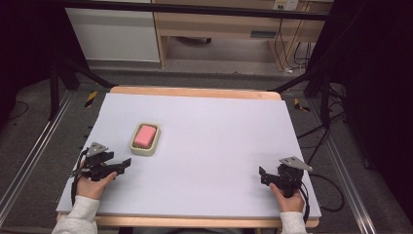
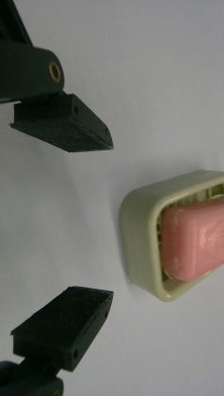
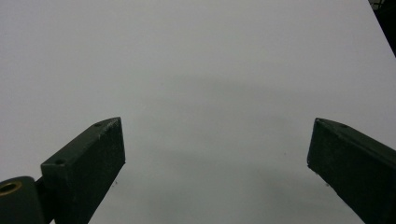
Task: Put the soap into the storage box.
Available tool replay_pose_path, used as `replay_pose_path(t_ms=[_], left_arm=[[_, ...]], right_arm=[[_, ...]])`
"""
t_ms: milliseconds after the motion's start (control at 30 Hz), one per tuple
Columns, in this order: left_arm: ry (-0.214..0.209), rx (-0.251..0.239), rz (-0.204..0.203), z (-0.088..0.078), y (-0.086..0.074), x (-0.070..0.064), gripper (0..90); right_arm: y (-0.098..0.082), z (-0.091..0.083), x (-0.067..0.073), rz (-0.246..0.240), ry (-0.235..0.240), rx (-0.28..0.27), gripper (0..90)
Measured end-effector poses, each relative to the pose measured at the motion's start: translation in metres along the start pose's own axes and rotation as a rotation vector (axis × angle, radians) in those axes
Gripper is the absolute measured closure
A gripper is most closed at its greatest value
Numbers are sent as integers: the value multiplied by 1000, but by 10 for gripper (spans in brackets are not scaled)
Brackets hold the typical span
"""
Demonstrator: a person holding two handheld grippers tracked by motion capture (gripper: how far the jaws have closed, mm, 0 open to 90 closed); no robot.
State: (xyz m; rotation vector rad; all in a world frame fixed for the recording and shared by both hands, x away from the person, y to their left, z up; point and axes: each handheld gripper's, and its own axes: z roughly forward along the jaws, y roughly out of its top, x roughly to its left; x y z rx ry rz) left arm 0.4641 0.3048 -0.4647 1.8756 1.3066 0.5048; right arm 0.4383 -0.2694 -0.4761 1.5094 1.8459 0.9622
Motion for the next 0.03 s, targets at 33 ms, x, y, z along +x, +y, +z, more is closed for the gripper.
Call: replay_pose_path(t_ms=[33], left_arm=[[0, 0, 0, 0, 0, 0, 223]], right_arm=[[0, 0, 0, 0, 0, 0, 45]])
